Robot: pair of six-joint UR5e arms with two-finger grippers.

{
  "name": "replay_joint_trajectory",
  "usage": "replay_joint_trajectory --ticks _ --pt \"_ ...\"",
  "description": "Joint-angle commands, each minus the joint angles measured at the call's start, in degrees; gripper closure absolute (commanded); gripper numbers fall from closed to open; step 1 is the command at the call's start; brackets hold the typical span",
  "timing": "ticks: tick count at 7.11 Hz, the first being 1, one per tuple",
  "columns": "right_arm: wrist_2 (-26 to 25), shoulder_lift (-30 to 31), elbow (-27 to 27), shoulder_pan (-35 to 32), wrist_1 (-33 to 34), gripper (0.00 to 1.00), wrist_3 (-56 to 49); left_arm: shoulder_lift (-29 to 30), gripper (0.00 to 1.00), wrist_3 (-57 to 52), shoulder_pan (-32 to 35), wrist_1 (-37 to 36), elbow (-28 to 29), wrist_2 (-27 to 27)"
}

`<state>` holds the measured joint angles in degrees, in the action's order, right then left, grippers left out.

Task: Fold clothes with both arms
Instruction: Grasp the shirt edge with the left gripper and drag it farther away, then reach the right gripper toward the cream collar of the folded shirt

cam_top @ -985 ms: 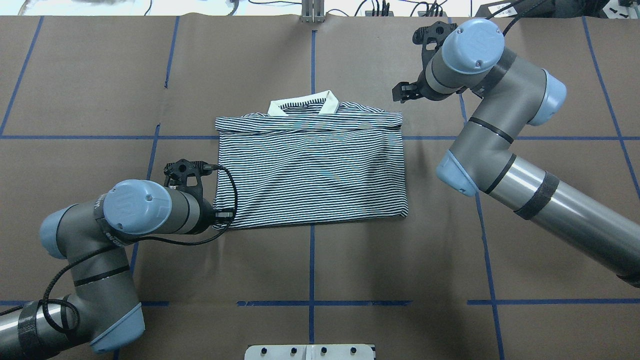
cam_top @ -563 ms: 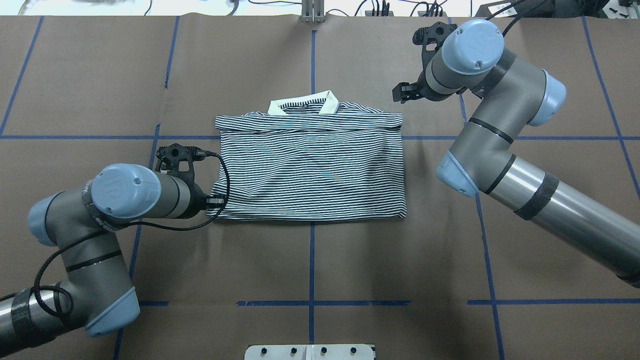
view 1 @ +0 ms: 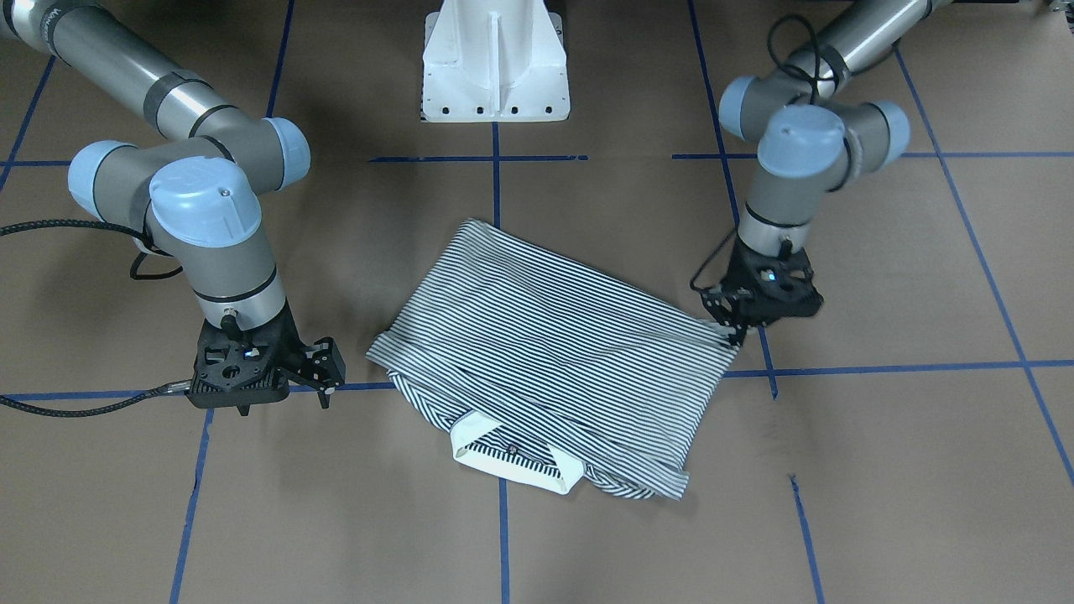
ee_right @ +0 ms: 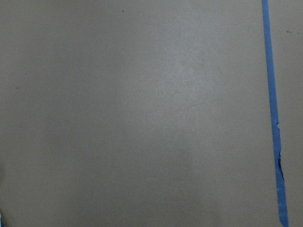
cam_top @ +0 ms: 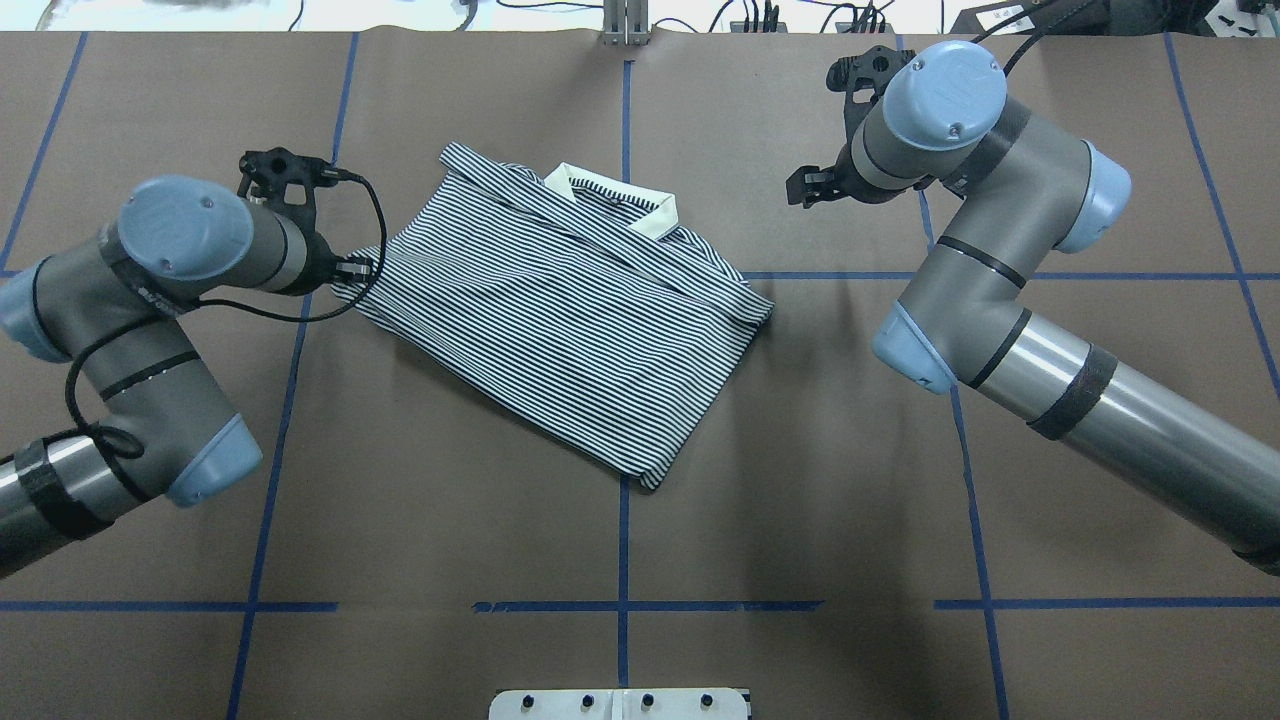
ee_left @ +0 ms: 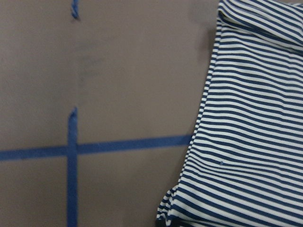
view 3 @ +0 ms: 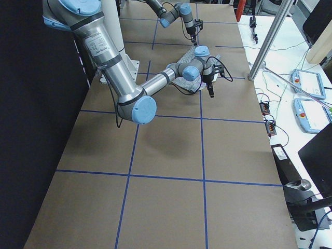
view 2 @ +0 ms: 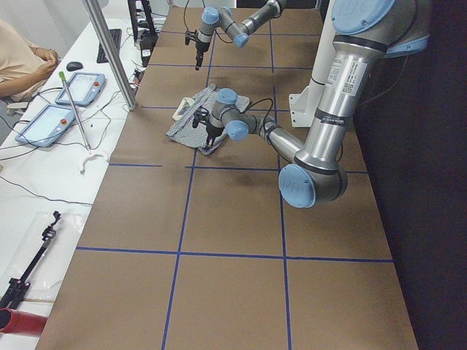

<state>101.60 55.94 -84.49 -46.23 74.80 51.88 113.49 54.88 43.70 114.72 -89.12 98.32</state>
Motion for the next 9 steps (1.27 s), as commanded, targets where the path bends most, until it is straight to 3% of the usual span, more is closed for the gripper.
replay_joint_trajectory --ticks 1,2,3,4,5,7,8,9 --pt "0.0 -0.04 0.03 0.0 0.0 0.0 0.06 10.38 1.0 -1.87 6.02 10.2 18.1 -0.06" --pt "-0.09 -0.12 -0.15 -0.09 -0.09 0.0 0.41 14.52 1.0 -3.97 7.61 15.48 26.89 -0.15" --pt "-0.09 -0.21 -0.32 -0.09 -0.09 0.0 0.5 14.65 1.0 -5.64 8.41 17.62 29.33 -0.06" --pt "-0.09 -0.3 -0.32 -0.09 -0.09 0.0 0.59 13.95 0.87 -7.57 8.68 17.9 29.27 -0.06" --pt "-0.18 -0.47 -0.06 0.35 -0.09 0.0 2.77 12.12 0.01 -8.81 8.68 20.52 28.4 0.02" --pt "-0.35 -5.2 2.21 1.75 -1.48 0.04 13.9 10.43 0.0 -8.82 9.38 24.76 25.93 3.17" --pt "-0.96 -7.05 6.84 2.98 -9.5 0.11 21.78 10.08 0.0 -8.82 9.56 24.93 25.49 4.41" --pt "-4.54 -11.42 12.54 5.25 -13.06 0.19 28.56 9.91 0.0 -8.73 9.56 24.94 24.53 4.51"
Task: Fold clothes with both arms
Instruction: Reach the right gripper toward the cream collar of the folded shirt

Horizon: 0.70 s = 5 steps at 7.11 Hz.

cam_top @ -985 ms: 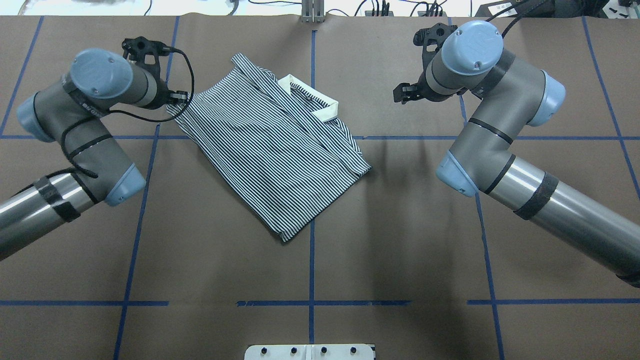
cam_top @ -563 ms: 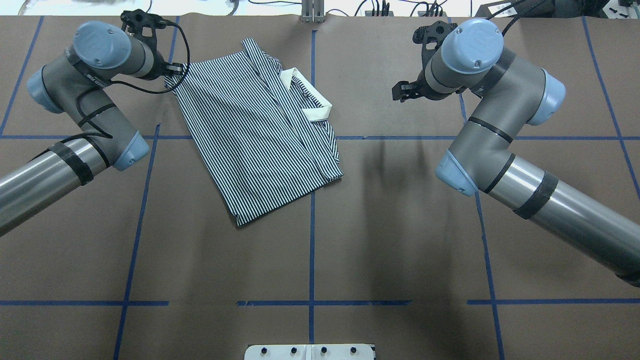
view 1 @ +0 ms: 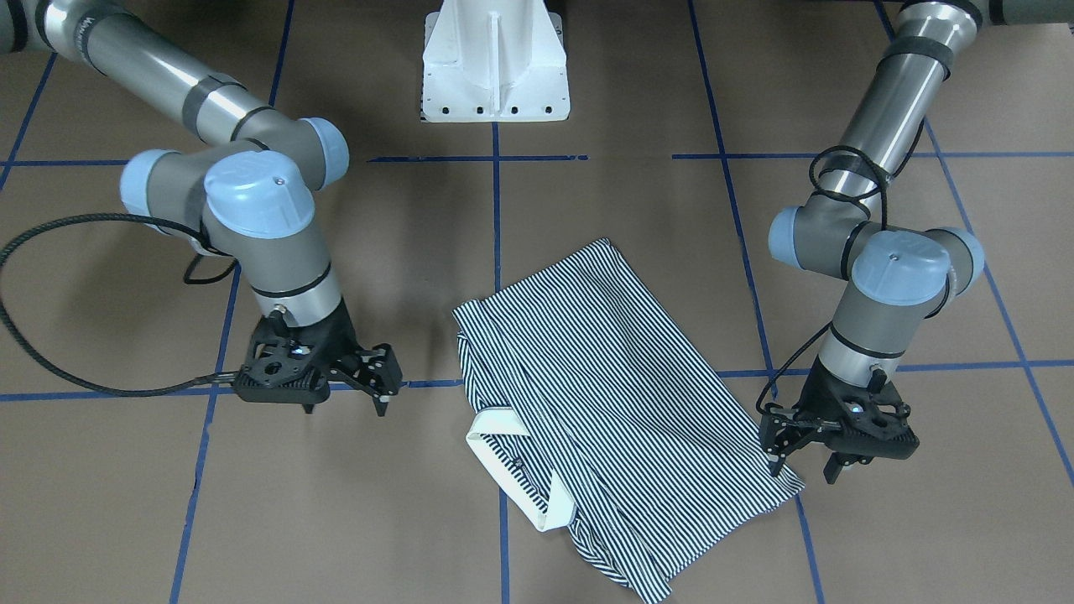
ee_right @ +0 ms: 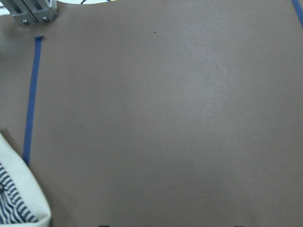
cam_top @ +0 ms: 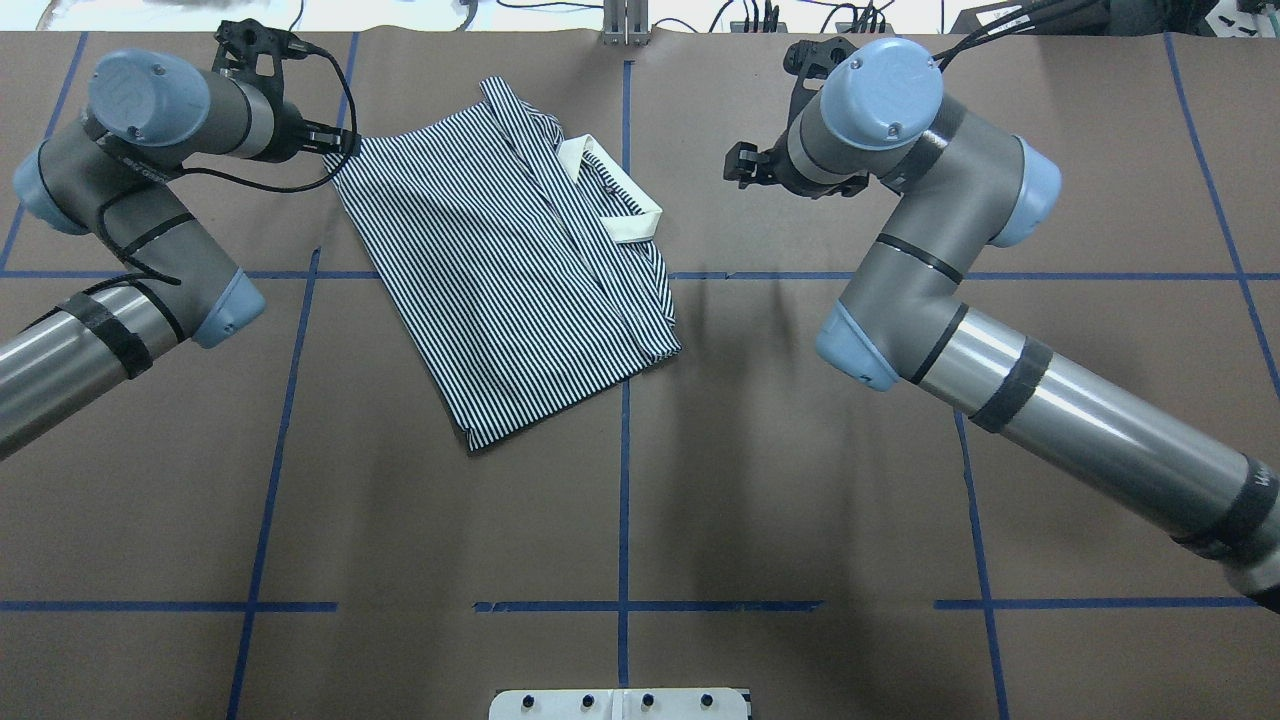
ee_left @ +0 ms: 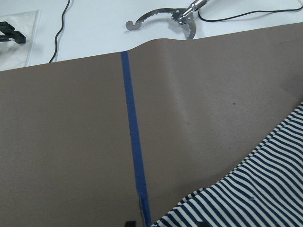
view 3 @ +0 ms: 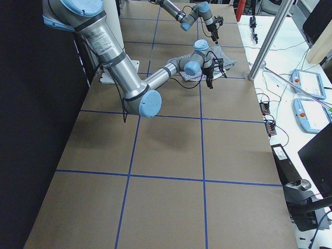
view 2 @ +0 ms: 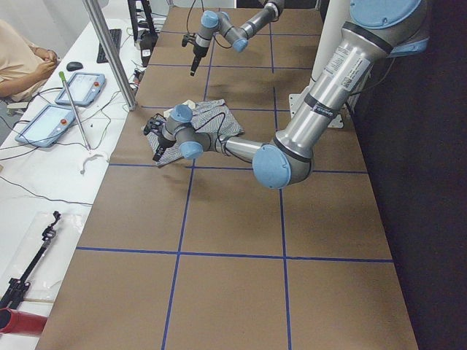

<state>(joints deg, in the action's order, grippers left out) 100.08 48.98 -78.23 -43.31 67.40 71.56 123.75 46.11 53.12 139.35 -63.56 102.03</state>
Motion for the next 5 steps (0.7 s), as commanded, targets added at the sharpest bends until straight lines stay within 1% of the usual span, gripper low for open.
replay_joint_trajectory --ticks 1,2,3,5 --pt "-8.7 -9.03 10.69 5.14 -5.79 0.24 16.78 -0.36 0.0 0.21 0.05 0.31 -1.3 0.81" --pt "-12.42 -11.51 12.91 7.6 -5.79 0.26 22.0 -0.36 0.0 0.21 0.05 0.22 -1.3 0.81" --pt "-15.06 -11.97 13.54 9.45 -5.79 0.32 23.44 -0.36 0.0 0.56 0.05 0.22 -1.3 0.81" --pt "-15.88 -11.98 15.12 9.82 -5.7 0.41 23.11 -0.36 0.0 0.82 -0.12 0.31 -1.3 0.81"
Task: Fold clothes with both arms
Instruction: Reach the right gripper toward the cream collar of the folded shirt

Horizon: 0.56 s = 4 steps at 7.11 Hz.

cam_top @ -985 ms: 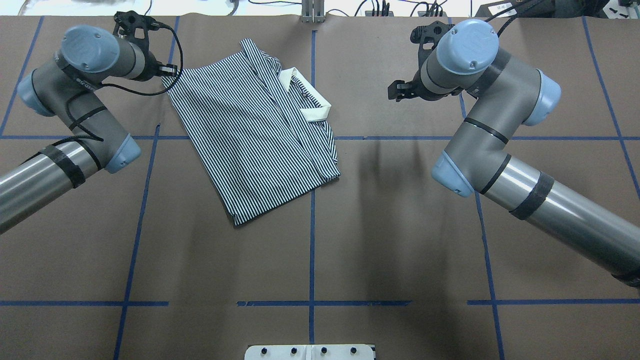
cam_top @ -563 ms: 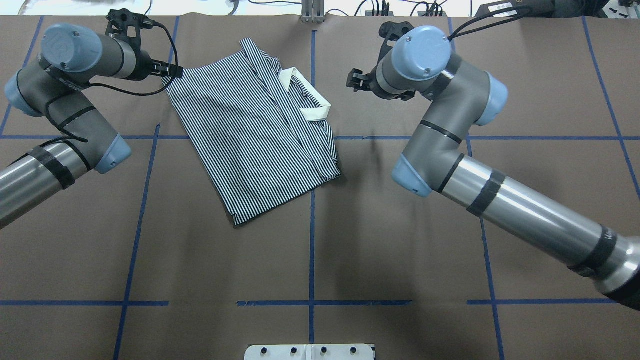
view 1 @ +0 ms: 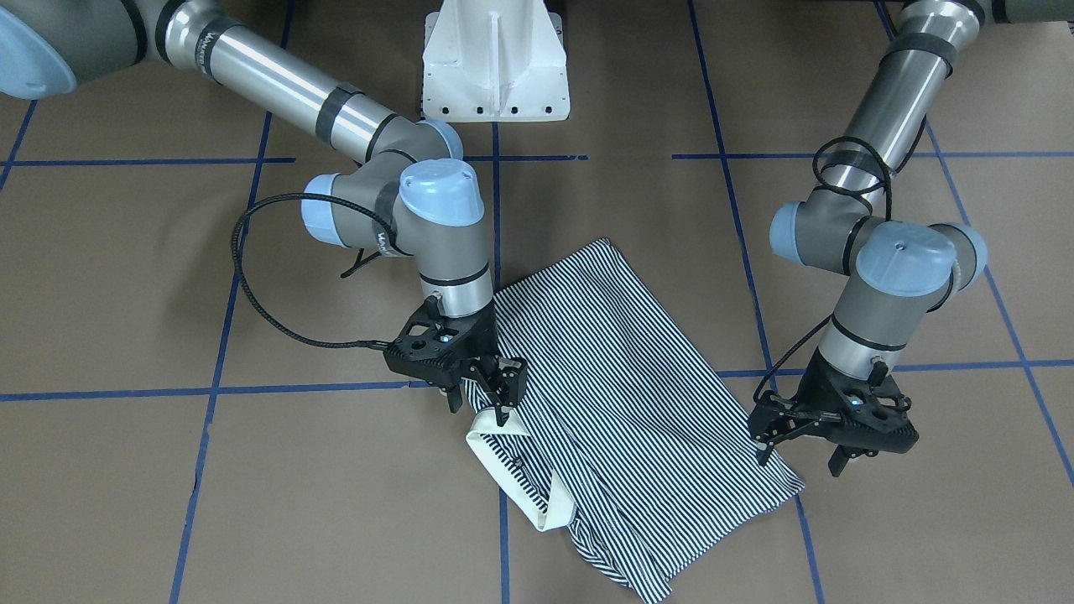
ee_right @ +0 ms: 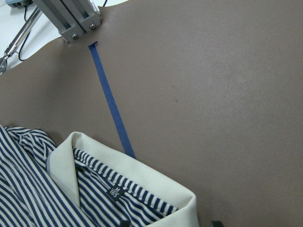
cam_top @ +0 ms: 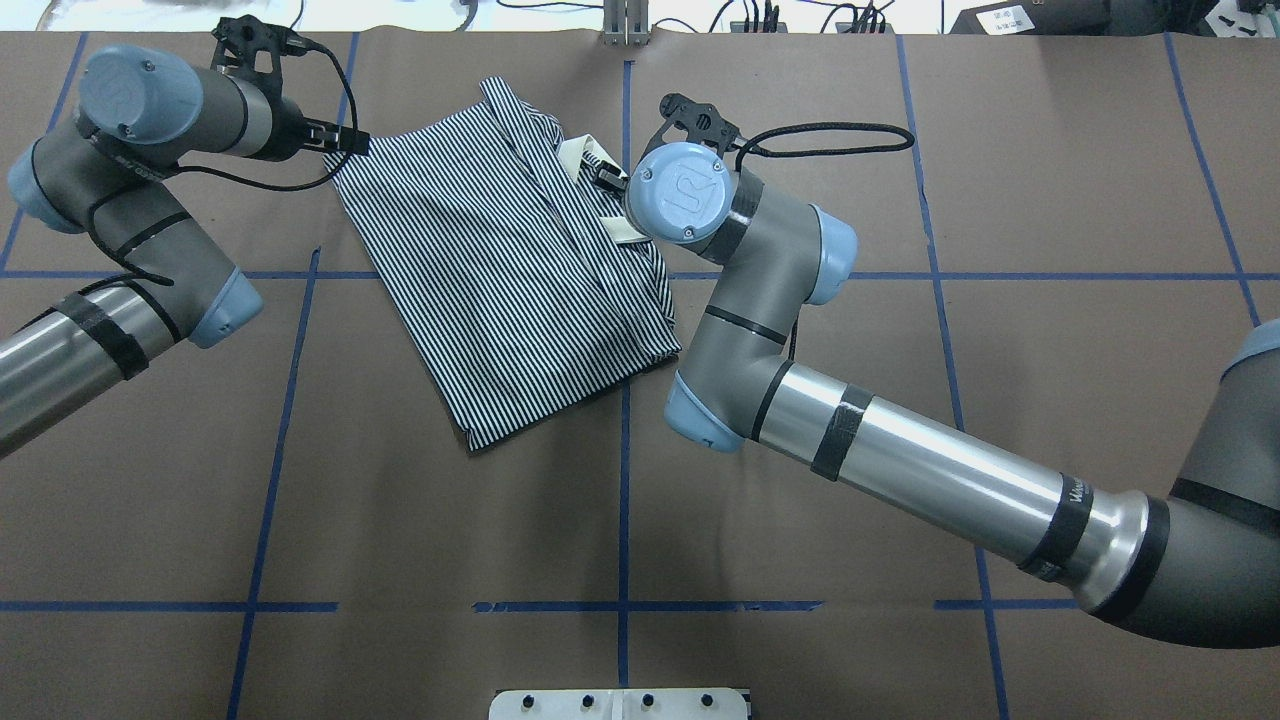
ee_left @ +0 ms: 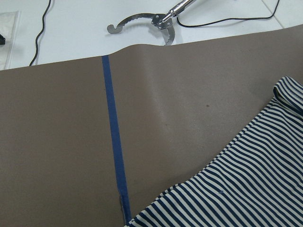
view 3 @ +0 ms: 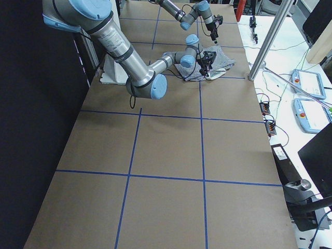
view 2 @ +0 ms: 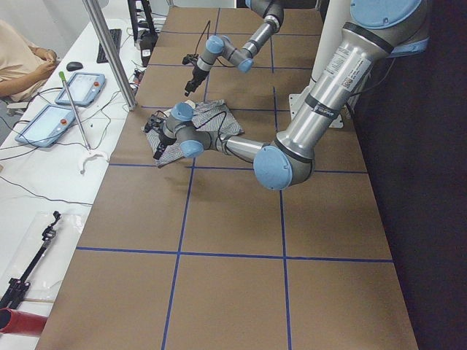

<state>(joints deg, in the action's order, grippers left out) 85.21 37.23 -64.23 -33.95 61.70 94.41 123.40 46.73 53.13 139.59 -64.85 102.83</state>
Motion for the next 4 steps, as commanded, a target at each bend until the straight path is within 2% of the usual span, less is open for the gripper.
replay_joint_trajectory --ticks 1,4 --pt "-2.58 -0.23 2.69 0.72 0.0 0.41 0.07 0.08 0.0 0.29 -0.22 0.07 -0.01 0.0" --pt "-3.47 -1.53 6.11 0.99 -3.67 0.48 0.5 0.0 0.0 0.29 -0.3 0.07 -0.01 0.0"
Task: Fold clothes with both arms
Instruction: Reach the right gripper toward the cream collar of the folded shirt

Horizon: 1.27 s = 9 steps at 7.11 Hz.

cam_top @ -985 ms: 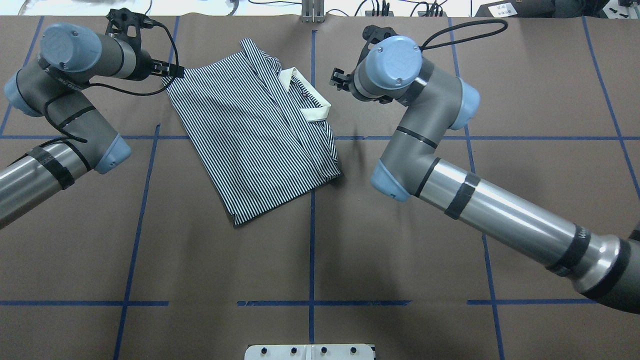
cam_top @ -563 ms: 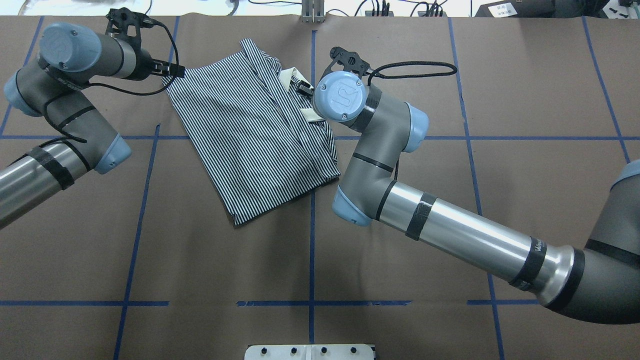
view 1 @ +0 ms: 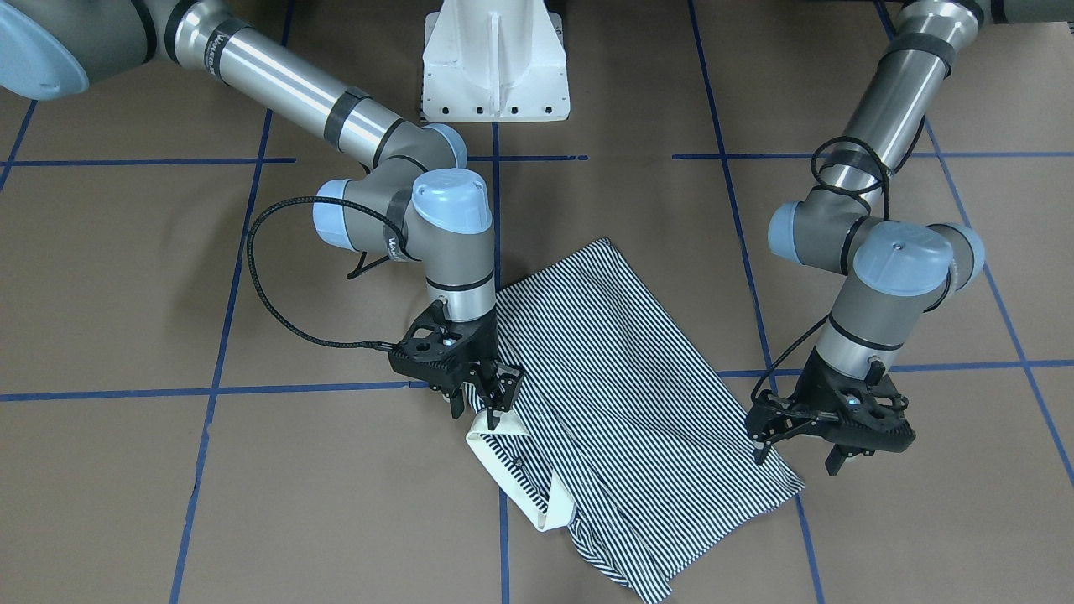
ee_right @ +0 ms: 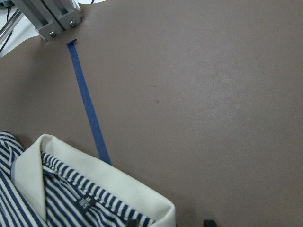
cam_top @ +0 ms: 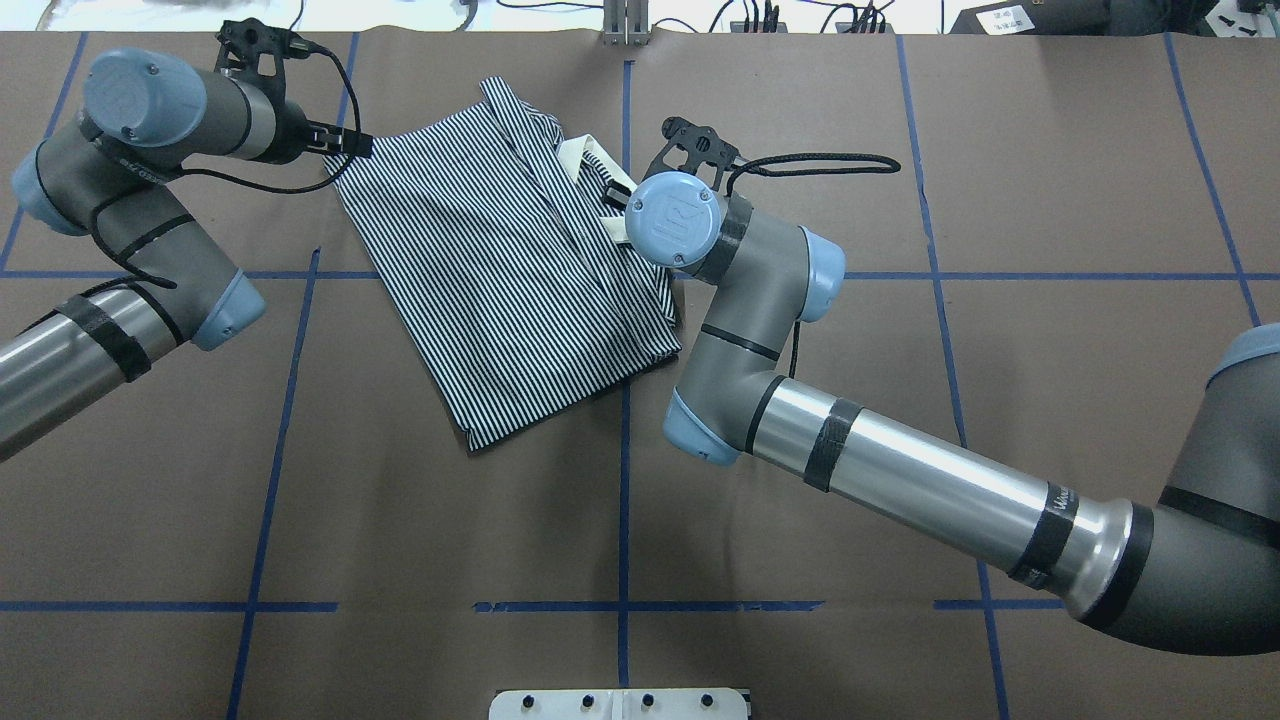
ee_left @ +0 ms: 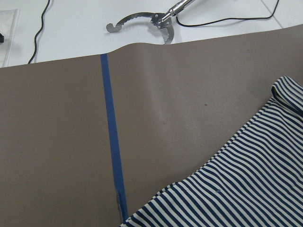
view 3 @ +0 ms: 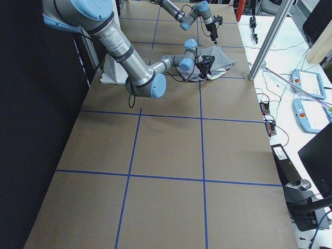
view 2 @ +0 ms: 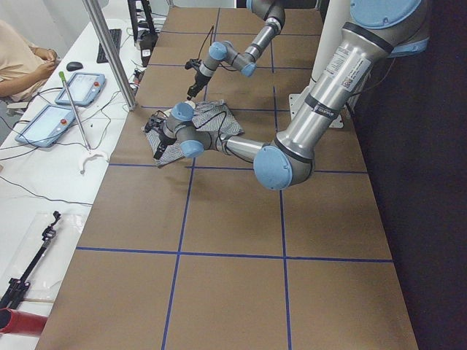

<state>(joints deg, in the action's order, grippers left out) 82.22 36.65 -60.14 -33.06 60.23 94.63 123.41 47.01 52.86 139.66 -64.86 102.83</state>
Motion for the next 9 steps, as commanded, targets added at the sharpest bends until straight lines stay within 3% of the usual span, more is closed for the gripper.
replay_joint_trajectory --ticks 1,2,3,4,6,9 --pt "-0.57 -2.36 3.96 0.1 -2.57 0.48 0.38 -0.02 0.0 0.01 -0.04 0.0 0.0 0.0" --pt "-0.57 -2.28 4.15 0.1 -2.49 0.48 0.38 -0.02 0.0 0.01 -0.04 0.0 0.0 0.0" --pt "-0.57 -2.2 4.5 0.1 -2.49 0.57 0.38 -0.02 0.0 0.01 -0.04 0.0 0.0 0.0" --pt "-0.57 -2.11 4.42 0.1 -2.32 0.94 0.29 -0.02 0.0 0.01 -0.13 0.0 0.0 0.0" --pt "-0.13 -1.32 2.41 -0.33 -2.23 1.0 -4.24 0.07 0.0 0.09 -0.22 0.09 0.0 0.0" --pt "0.31 10.42 -11.53 0.19 -1.96 1.0 -4.81 0.07 0.0 0.09 -0.3 0.09 -0.09 0.0"
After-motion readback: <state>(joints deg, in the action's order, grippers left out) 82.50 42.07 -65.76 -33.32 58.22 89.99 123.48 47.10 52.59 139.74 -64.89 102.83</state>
